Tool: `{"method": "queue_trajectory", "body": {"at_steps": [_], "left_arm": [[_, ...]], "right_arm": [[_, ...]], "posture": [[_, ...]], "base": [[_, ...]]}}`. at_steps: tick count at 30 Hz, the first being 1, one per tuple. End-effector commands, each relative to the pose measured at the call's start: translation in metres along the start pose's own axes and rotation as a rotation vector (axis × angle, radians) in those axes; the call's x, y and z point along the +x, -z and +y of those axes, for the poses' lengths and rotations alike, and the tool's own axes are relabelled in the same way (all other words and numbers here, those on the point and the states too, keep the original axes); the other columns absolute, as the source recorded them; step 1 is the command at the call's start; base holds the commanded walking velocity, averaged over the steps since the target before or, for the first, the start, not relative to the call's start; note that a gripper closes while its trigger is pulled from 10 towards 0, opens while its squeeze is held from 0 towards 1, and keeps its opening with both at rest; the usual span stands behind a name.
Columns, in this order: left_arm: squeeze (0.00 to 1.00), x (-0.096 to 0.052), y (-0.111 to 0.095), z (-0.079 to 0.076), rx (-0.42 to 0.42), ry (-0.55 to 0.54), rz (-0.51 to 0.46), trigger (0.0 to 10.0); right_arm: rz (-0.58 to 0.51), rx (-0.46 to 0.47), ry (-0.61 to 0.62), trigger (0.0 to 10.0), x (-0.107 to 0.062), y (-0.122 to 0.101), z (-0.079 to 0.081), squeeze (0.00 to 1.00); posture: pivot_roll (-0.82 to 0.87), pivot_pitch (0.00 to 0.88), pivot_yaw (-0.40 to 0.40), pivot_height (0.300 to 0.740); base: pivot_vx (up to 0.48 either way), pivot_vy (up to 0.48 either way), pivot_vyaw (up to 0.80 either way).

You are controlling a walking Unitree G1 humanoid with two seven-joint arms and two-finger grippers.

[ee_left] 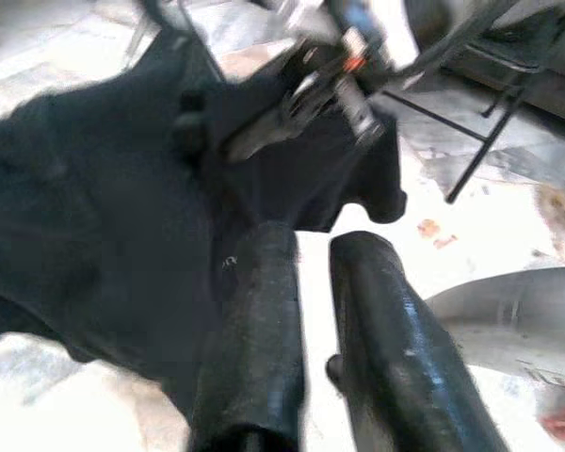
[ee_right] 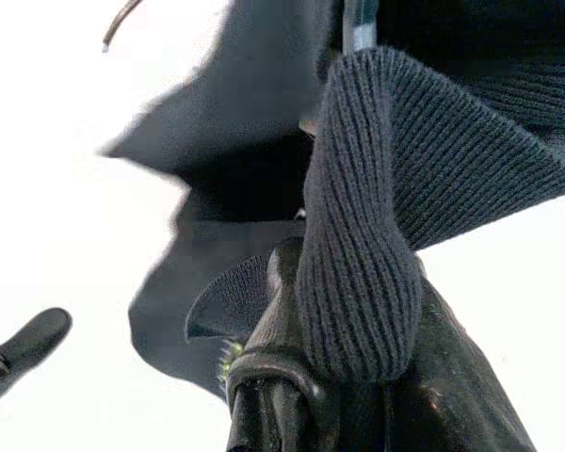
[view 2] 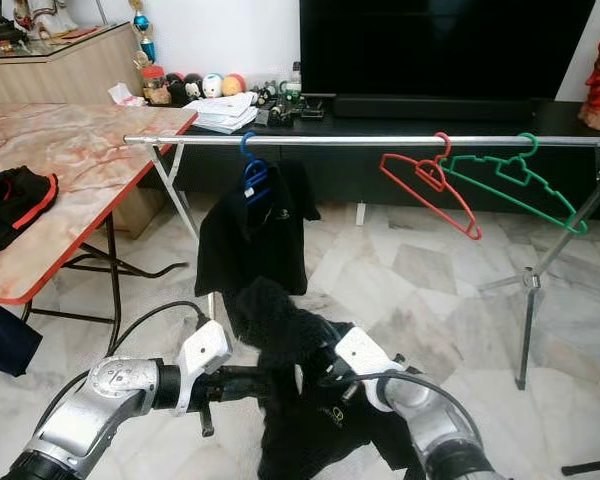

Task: Hang hanger

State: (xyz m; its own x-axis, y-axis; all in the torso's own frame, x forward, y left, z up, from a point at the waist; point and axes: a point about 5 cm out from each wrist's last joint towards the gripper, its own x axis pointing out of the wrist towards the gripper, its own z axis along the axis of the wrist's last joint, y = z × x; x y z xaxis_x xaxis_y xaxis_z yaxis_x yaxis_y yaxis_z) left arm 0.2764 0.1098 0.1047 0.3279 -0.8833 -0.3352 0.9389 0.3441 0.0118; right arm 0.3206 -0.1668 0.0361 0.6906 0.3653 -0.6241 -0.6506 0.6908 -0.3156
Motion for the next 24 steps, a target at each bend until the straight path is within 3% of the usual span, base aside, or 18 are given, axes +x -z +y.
{"method": "queue_trajectory", "body": {"at_steps": [1,5,8,12,13,18,24], "left_arm": [[1.0,-0.004,0.0,-0.002,-0.004,0.011,0.007,10.0],[1.0,-0.006,0.0,-0.001,-0.003,-0.001,0.012,10.0],[1.0,-0.009,-0.001,0.002,0.006,-0.037,0.011,10.0],[1.0,-0.014,-0.005,0.012,0.048,-0.113,0.01,10.0],[1.0,-0.016,0.002,0.011,0.07,-0.08,0.068,10.0],[1.0,-0.018,0.009,0.01,0.13,-0.047,0.131,10.0],[1.0,-0.017,0.007,0.007,0.195,0.037,0.174,10.0]], "right_arm": [[-0.049,0.016,0.032,0.0,0.001,-0.011,-0.005,0.0],[-0.101,0.0,0.027,0.0,0.002,-0.017,-0.002,0.0],[-0.149,-0.037,-0.044,0.0,0.0,-0.019,0.003,0.0],[-0.104,-0.197,-0.229,0.0,-0.01,-0.001,0.008,0.0],[-0.072,-0.258,-0.293,0.0,-0.016,0.007,0.006,0.0],[-0.005,-0.351,-0.374,0.0,-0.028,0.018,-0.006,0.0],[-0.049,-0.38,-0.414,0.0,-0.033,0.003,-0.017,0.0]], "posture": [[0.06,0.0,0.043,0.74],[0.06,0.0,0.042,0.74],[0.06,0.0,0.041,0.74],[0.06,0.0,0.04,0.74],[0.05,0.0,0.039,0.74],[0.04,0.0,0.038,0.74],[0.04,0.0,0.049,0.74]], "base": [[0.0,0.0,0.0],[0.0,0.0,0.0],[0.0,0.0,0.0],[0.0,0.0,0.0],[0.0,0.0,0.0],[0.0,0.0,0.0],[0.0,0.0,0.0]]}}
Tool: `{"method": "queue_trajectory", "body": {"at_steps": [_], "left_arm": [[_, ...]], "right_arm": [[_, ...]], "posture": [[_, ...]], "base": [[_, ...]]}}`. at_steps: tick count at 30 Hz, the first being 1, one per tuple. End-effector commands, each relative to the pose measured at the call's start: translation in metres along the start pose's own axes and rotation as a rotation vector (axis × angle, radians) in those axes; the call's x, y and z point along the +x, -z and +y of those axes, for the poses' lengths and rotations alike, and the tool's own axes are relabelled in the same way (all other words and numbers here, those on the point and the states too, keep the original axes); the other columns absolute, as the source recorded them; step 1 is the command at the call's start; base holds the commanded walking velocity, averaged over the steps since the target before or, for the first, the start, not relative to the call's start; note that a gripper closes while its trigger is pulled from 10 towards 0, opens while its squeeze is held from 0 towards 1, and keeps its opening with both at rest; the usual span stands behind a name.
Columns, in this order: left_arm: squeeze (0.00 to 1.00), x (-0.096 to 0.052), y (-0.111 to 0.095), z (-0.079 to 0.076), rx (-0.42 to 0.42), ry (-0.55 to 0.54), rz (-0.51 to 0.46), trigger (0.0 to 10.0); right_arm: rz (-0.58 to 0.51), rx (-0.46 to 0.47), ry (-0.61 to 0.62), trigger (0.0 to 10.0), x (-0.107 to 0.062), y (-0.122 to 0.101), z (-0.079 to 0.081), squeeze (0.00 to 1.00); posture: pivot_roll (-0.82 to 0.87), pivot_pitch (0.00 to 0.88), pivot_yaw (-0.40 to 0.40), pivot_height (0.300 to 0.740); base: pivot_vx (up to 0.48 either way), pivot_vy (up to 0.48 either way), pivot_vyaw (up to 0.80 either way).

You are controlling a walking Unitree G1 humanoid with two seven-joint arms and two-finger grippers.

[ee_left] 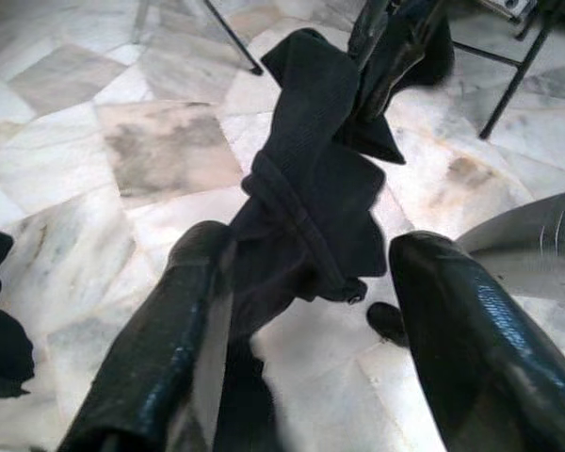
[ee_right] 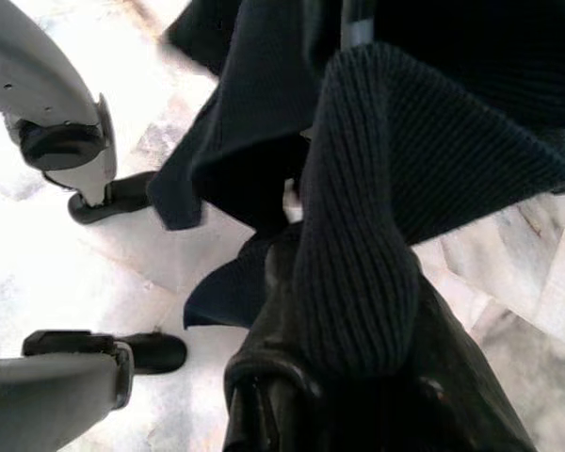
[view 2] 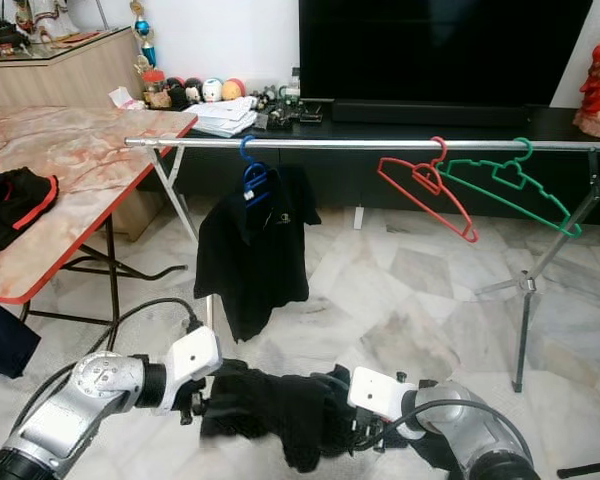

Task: Hang hanger

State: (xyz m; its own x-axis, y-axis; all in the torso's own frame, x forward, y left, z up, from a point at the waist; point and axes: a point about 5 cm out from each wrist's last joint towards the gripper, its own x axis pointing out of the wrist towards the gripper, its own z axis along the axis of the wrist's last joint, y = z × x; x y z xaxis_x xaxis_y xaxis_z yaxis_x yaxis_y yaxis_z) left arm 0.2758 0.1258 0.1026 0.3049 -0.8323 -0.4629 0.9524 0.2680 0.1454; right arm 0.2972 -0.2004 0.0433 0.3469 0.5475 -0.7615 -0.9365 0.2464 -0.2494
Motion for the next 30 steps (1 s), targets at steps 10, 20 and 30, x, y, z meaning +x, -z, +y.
{"method": "queue_trajectory", "body": {"at_steps": [10,20,30], "left_arm": [[0.0,0.005,-0.008,-0.003,0.025,0.154,-0.001,10.0],[0.0,0.01,-0.015,0.002,0.024,0.144,-0.029,10.0],[0.0,-0.011,-0.027,0.006,0.034,0.165,-0.047,10.0]], "right_arm": [[-0.16,-0.137,-0.038,0.0,-0.003,-0.051,-0.019,0.0],[-0.219,-0.166,-0.067,0.0,-0.008,-0.067,-0.017,0.0],[-0.114,-0.183,-0.05,0.0,-0.004,-0.055,-0.017,0.0]], "posture": [[0.04,0.017,0.066,0.74],[0.03,0.036,0.081,0.74],[0.04,0.029,0.082,0.74]], "base": [[0.0,0.0,0.0],[0.0,0.0,0.0],[0.0,0.0,0.0]]}}
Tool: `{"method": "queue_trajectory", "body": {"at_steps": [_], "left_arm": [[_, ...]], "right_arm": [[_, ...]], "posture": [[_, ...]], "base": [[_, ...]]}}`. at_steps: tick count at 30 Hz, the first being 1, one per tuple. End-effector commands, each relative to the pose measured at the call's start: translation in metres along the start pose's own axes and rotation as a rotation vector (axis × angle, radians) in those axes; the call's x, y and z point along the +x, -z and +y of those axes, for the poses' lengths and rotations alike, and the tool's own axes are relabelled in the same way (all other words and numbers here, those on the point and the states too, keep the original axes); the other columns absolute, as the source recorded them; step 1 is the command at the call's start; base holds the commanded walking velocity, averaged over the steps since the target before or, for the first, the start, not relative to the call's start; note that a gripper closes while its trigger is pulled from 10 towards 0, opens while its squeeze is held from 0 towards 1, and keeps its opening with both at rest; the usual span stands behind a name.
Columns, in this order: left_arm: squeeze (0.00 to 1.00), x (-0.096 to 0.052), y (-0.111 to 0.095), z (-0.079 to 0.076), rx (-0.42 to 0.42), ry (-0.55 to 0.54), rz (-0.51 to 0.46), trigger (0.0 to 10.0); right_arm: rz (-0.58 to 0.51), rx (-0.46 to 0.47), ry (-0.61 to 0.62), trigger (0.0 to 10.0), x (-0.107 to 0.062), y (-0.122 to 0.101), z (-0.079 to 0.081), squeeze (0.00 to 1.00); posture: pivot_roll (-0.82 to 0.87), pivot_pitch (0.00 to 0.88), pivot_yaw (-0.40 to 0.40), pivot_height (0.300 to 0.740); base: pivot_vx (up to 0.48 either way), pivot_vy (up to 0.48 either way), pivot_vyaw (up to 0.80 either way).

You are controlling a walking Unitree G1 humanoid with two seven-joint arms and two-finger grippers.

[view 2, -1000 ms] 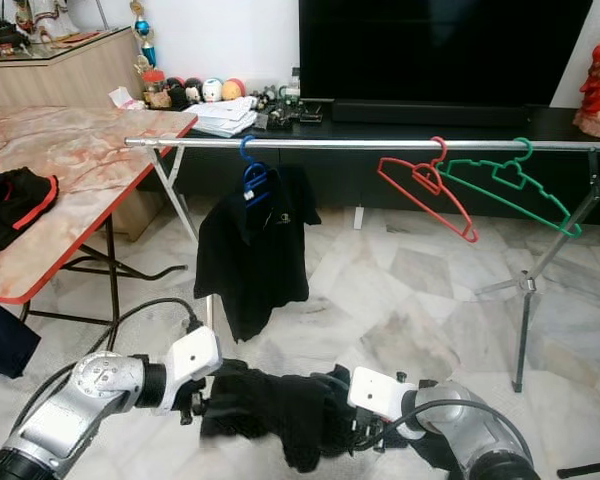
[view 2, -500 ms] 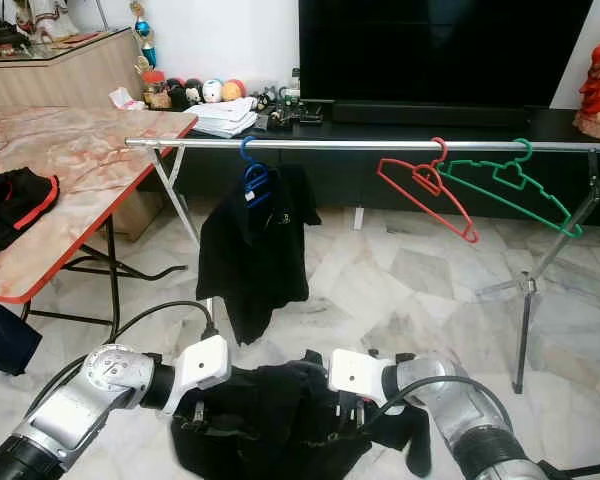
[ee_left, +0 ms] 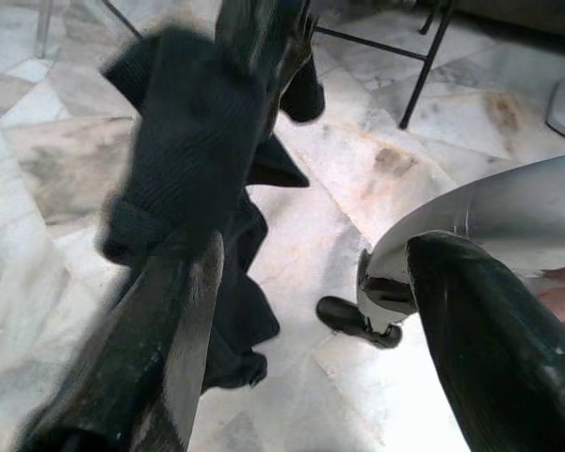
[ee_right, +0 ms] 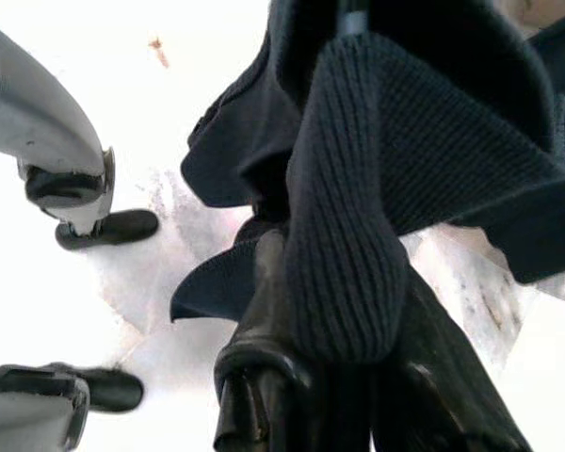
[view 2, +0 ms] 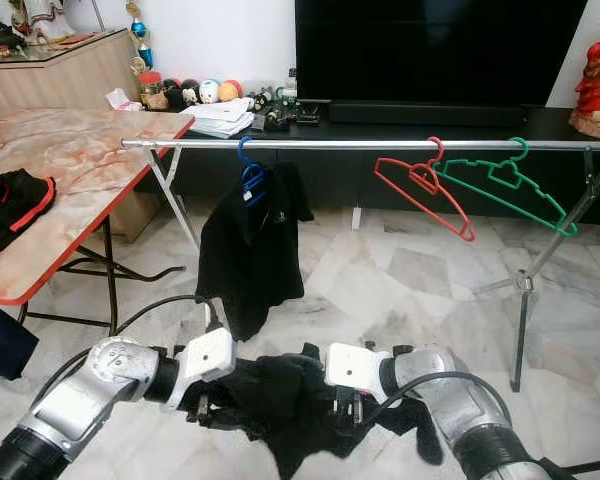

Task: Hang hanger

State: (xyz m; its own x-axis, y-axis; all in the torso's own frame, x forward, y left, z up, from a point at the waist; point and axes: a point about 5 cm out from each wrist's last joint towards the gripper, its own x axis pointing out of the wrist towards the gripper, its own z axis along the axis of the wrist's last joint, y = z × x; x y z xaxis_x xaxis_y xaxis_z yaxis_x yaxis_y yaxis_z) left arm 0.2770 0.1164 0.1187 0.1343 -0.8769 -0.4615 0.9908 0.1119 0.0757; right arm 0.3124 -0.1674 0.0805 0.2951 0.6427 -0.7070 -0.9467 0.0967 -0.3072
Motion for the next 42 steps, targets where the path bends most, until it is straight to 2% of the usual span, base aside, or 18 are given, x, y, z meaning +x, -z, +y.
{"method": "queue_trajectory", "body": {"at_steps": [1,4,5,6,8,10,11,15,21,25,29,34,42], "left_arm": [[0.0,-0.012,-0.009,0.003,0.023,-0.01,-0.022,10.0],[0.0,-0.015,-0.015,0.005,0.008,-0.028,-0.076,10.0],[0.4,-0.015,-0.017,0.004,-0.01,-0.026,-0.103,10.0],[1.0,-0.013,-0.02,0.003,-0.041,-0.017,-0.147,10.0],[1.0,-0.011,-0.017,0.003,-0.041,-0.024,-0.137,10.0],[1.0,-0.008,-0.011,0.002,-0.032,-0.036,-0.087,10.0],[0.0,-0.007,-0.008,0.0,-0.033,-0.027,-0.071,10.0],[0.0,-0.003,-0.005,0.003,-0.052,-0.067,-0.08,10.0],[0.0,0.0,-0.003,0.0,-0.069,-0.042,-0.072,10.0],[0.0,0.004,0.004,0.002,-0.07,-0.082,-0.028,10.0],[0.0,0.009,0.011,-0.004,-0.088,-0.072,-0.017,10.0],[0.0,0.013,0.014,-0.003,-0.096,-0.096,0.003,10.0],[0.0,0.015,0.014,-0.003,-0.099,-0.096,-0.001,10.0]], "right_arm": [[-0.003,-0.03,-0.001,0.0,0.001,-0.005,-0.002,0.0],[-0.01,-0.012,0.0,0.0,0.003,-0.005,-0.001,0.0],[-0.016,0.0,-0.003,0.0,0.004,-0.004,0.0,0.0],[-0.012,0.015,-0.016,0.0,0.008,-0.002,0.004,0.0],[0.001,0.015,-0.028,0.0,0.01,0.001,0.006,0.0],[-0.011,0.017,-0.03,0.0,0.011,-0.001,0.007,0.0],[-0.038,0.02,-0.029,0.0,0.011,-0.005,0.006,0.0],[-0.113,0.027,-0.05,0.0,0.008,-0.017,0.004,0.0],[-0.088,0.011,-0.069,0.0,0.004,-0.014,0.006,0.0],[-0.115,0.017,-0.086,0.0,0.002,-0.017,0.01,0.0],[-0.132,0.006,-0.1,0.0,0.0,-0.023,0.014,0.0],[-0.179,-0.008,-0.109,0.0,-0.004,-0.036,0.014,0.0],[-0.171,-0.027,-0.111,0.0,-0.007,-0.039,0.014,0.0]], "posture": [[0.04,0.029,0.082,0.74],[0.04,0.031,0.081,0.74],[0.04,0.03,0.079,0.74],[0.05,0.03,0.078,0.74],[0.05,0.032,0.078,0.74],[0.05,0.033,0.079,0.74],[0.04,0.033,0.081,0.74],[0.04,0.035,0.083,0.74],[0.04,0.035,0.082,0.74],[0.03,0.033,0.081,0.74],[0.03,0.035,0.082,0.74],[0.03,0.031,0.083,0.74],[0.03,0.025,0.084,0.74]], "base": [[0.0,0.0,0.0],[0.0,0.0,0.0],[0.0,0.0,0.0],[0.0,0.0,0.0],[0.0,0.0,0.0],[0.0,0.0,0.0],[0.0,0.0,0.0],[0.0,0.0,0.0],[0.0,0.0,0.0],[0.0,0.0,0.0],[0.0,0.0,0.0],[0.0,0.0,0.0],[0.0,0.0,0.0]]}}
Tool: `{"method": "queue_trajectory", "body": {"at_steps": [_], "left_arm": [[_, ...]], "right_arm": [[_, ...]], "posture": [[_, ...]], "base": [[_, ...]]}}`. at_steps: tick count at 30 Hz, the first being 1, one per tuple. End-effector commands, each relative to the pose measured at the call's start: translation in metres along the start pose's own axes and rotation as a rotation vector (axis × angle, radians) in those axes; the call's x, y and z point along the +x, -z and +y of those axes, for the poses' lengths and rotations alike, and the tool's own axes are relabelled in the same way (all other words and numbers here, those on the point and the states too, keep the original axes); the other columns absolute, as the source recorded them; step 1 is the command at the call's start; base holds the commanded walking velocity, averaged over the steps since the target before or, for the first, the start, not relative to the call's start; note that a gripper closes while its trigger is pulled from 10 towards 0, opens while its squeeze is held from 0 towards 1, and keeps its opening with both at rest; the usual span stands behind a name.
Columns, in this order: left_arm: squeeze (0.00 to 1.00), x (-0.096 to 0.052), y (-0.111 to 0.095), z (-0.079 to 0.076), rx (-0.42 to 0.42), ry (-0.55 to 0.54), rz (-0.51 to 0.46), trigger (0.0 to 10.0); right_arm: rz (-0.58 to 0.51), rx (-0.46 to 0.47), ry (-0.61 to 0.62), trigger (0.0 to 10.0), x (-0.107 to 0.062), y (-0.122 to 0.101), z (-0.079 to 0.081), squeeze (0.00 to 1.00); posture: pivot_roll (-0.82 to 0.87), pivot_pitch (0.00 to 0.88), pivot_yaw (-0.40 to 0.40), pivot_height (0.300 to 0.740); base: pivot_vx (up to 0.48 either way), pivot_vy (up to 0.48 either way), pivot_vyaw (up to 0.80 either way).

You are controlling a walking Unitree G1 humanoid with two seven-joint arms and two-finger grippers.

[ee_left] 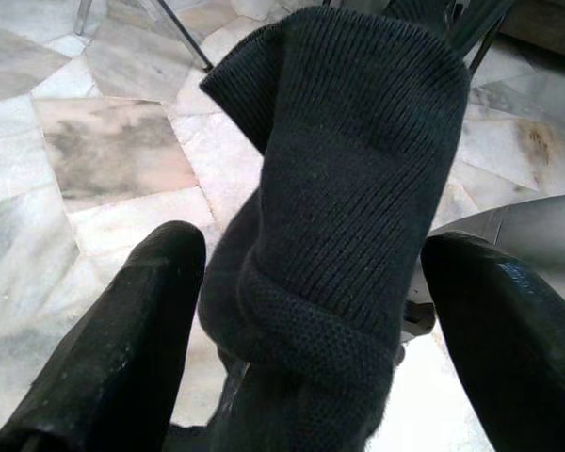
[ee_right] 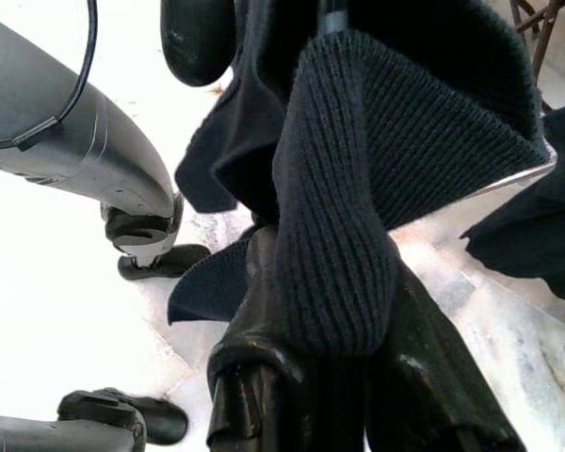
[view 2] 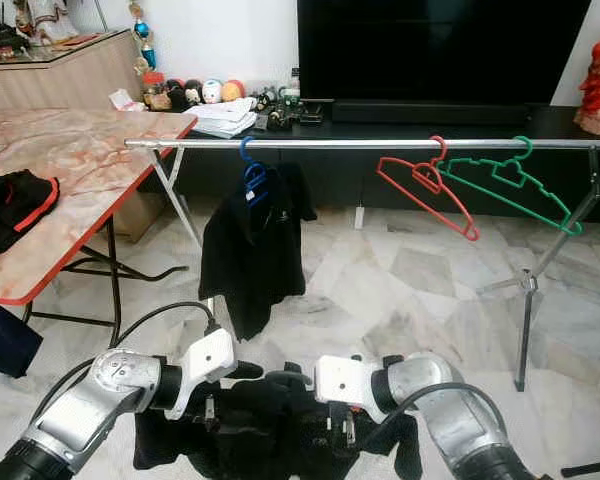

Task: Hang hanger

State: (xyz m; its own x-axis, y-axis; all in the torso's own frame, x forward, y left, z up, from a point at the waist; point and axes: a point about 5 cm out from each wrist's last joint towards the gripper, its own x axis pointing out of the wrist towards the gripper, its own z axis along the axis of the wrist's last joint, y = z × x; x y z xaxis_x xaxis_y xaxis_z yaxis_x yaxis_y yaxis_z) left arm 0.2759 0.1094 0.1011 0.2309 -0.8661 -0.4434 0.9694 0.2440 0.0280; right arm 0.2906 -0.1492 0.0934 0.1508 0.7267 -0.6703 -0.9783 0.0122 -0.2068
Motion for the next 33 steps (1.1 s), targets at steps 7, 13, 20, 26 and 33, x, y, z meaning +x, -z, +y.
{"method": "queue_trajectory", "body": {"at_steps": [7,13,20,26,33], "left_arm": [[0.0,0.003,0.0,0.0,0.014,-0.001,0.015,0.0],[0.0,0.005,-0.004,0.001,0.032,-0.014,-0.008,0.0],[0.0,0.006,-0.01,0.004,0.064,-0.038,-0.026,0.0],[0.0,0.006,-0.011,0.004,0.077,-0.034,-0.019,0.0],[0.0,0.005,-0.011,0.003,0.115,-0.029,0.005,0.0]], "right_arm": [[-0.065,-0.039,0.028,0.0,-0.003,-0.019,-0.006,0.0],[-0.068,-0.023,0.011,0.0,-0.003,-0.02,-0.004,0.0],[-0.058,0.0,-0.017,0.0,-0.004,-0.017,-0.001,0.0],[-0.058,0.012,-0.018,0.0,-0.004,-0.016,-0.002,0.0],[-0.055,0.019,-0.023,0.0,-0.004,-0.016,-0.002,0.0]], "posture": [[0.03,0.014,0.081,0.74],[0.03,0.018,0.081,0.74],[0.03,0.024,0.078,0.74],[0.03,0.028,0.079,0.74],[0.03,0.03,0.077,0.74]], "base": [[0.0,0.0,0.0],[0.0,0.0,0.0],[0.0,0.0,0.0],[0.0,0.0,0.0],[0.0,0.0,0.0]]}}
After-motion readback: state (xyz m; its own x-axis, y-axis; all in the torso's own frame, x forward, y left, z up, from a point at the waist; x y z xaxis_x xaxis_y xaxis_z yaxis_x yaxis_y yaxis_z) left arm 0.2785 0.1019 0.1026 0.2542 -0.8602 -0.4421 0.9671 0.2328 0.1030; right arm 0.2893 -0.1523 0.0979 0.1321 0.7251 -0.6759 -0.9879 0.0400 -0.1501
